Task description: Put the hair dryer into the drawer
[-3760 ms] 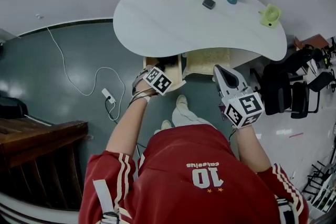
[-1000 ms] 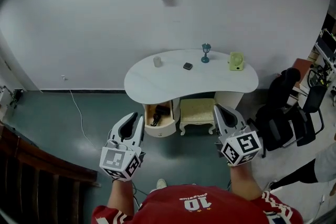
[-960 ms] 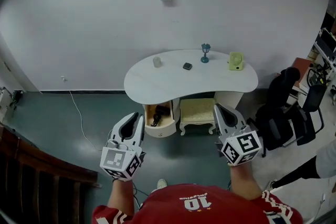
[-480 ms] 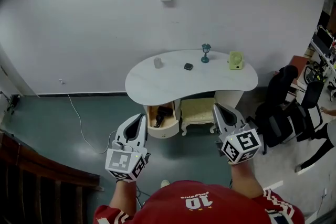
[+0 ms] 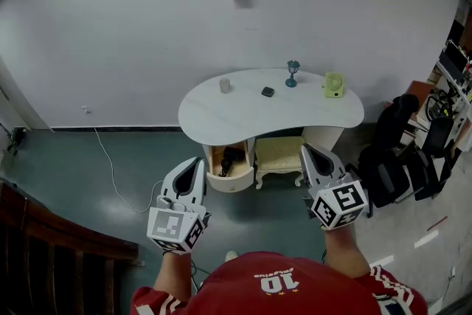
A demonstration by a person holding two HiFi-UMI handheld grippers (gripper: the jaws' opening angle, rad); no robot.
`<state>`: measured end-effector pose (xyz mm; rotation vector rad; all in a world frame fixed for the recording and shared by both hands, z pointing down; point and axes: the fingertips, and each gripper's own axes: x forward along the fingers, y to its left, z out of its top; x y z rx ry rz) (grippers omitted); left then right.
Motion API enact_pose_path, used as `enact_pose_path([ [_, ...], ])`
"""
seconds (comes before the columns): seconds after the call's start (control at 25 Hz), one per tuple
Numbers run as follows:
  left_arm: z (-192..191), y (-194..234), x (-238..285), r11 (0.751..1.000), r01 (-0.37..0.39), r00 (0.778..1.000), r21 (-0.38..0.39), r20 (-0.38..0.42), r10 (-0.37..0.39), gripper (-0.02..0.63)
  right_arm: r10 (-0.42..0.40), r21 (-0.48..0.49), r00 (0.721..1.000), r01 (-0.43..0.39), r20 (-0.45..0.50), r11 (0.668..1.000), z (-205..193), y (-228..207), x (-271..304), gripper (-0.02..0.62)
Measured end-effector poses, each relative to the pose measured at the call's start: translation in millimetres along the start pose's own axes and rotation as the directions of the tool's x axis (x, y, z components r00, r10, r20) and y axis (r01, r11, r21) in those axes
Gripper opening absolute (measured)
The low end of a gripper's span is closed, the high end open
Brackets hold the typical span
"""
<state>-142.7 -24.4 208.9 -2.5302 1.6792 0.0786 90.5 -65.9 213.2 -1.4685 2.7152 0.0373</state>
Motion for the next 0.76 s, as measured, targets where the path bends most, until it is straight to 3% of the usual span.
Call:
enact_pose_path([
  [0.76,7,5,-2,1.0,0.003,1.0,0.018,-0.004,-0.003,-0.008,0.005,-0.006,1.0,-0.005,-0.004,1.0,4,9,4,0.005],
])
